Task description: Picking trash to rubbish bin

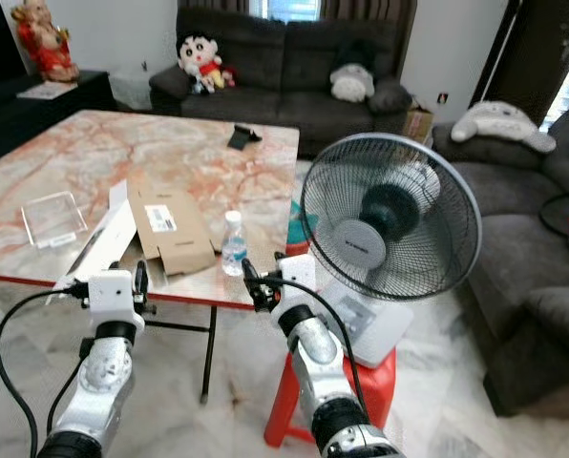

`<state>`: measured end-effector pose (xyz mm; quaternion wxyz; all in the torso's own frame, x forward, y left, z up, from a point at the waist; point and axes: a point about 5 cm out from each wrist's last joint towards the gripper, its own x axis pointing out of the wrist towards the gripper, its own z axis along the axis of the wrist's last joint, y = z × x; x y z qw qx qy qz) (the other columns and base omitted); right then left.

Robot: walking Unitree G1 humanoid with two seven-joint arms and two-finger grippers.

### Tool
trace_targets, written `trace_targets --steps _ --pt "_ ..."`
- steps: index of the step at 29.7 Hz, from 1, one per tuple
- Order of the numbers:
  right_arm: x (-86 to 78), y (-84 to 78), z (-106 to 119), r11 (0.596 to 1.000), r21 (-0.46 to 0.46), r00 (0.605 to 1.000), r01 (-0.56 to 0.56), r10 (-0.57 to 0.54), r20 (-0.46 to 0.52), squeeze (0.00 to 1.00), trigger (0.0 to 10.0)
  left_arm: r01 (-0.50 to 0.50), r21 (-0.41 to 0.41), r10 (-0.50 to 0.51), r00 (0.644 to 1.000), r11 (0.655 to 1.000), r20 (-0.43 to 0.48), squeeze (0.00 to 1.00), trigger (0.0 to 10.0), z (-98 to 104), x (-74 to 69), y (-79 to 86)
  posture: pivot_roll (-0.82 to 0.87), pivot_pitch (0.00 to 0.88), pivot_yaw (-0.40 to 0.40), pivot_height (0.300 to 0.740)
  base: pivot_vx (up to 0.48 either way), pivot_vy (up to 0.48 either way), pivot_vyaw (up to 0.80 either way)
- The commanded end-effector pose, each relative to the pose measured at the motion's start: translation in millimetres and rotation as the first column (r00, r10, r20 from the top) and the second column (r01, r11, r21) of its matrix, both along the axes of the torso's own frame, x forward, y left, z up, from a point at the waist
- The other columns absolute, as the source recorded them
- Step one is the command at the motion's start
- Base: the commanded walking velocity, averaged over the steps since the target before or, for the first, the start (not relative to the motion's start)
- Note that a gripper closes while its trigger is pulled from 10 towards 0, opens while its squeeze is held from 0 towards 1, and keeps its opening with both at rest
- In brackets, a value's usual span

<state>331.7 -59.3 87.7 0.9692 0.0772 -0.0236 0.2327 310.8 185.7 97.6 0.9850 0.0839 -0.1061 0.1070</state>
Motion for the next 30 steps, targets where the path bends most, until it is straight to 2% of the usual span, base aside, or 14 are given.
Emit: trace_targets --steps 1,7,12,21,30 --pt "3.8 16.4 19.3 0.998 0.048 0.998 -0.033 0.03 0.062 0.0 10.0 -0.016 0.005 0.016 1.0 1.0 0.024 0.0 10.0 7.7 1.8 4.1 0.04 0.0 -0.068 0.74 0.356 0.0 0.0" --pt "5.6 20.0 28.4 0.997 0.052 0.994 -0.05 0.045 0.099 0.0 10.0 -0.019 0.002 0.019 0.999 1.0 0.032 0.0 10.0 9.9 1.9 3.6 0.04 0.0 -0.069 0.74 0.354 0.0 0.0" --pt "2.8 23.8 28.4 0.994 0.056 0.991 -0.095 0.089 0.101 0.0 10.0 -0.021 0.0 0.021 0.999 1.0 0.039 0.0 10.0 11.4 1.8 3.6 0.04 0.0 -0.071 0.74 0.356 0.0 0.8" --pt "1.9 23.6 31.5 0.992 0.089 0.99 -0.092 0.081 0.113 0.0 10.0 -0.015 -0.004 0.015 0.998 1.0 0.067 0.0 10.0 16.6 1.6 2.9 0.04 0.0 -0.07 0.74 0.345 0.0 0.0" --pt "1.9 24.6 35.0 0.99 0.101 0.989 -0.099 0.086 0.122 0.0 10.0 -0.005 -0.012 0.006 0.996 1.0 0.092 0.0 10.0 21.3 1.0 2.2 0.04 0.0 -0.069 0.74 0.0 0.0 0.0"
